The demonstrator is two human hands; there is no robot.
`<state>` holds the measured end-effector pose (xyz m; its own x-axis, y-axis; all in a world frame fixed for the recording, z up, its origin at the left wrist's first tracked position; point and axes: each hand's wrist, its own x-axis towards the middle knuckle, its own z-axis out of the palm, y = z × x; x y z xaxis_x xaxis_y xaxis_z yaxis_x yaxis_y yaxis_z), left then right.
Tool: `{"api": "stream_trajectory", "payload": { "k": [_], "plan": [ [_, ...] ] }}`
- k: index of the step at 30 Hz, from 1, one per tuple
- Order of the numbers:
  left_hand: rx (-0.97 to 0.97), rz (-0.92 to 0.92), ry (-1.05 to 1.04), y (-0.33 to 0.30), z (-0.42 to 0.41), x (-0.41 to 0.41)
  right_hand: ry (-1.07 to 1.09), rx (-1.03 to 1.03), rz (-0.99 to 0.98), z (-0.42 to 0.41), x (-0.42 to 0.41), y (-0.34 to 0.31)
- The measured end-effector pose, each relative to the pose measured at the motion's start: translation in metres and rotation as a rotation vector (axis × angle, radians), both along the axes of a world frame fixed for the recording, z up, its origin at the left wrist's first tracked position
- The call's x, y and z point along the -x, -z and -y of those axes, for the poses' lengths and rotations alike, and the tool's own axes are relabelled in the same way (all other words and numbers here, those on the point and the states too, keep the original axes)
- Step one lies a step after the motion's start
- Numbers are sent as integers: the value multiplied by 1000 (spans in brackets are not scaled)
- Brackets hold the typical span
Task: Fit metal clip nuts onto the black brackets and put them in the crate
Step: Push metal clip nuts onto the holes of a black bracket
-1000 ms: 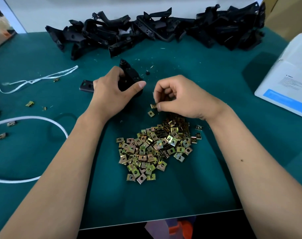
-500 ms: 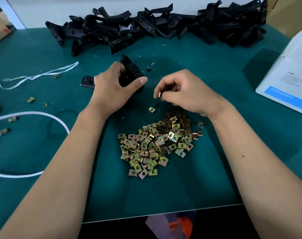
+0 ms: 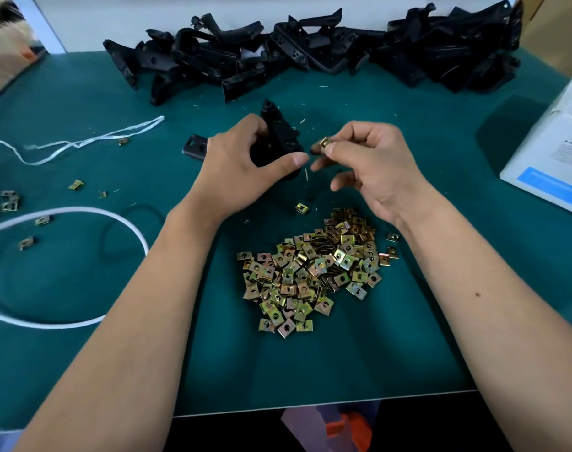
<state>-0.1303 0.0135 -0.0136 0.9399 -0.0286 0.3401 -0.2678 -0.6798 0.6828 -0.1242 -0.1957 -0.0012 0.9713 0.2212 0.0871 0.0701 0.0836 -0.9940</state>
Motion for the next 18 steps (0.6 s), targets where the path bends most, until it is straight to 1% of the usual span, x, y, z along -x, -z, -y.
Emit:
{"api": "stream_trajectory", "payload": {
  "k": [5,9,15,18],
  "plan": [
    [-1,30,62,-1,3,2,42,-40,-1,-5,1,1],
    [-60,50,78,0,5,2,81,-93,-7,-5,0,0],
    [-53,57,92,1,3,1,61,-189,-26,-4,1,-1],
    [-40,57,93,1,3,2,52,-194,-55,-4,0,0]
  ]
}}
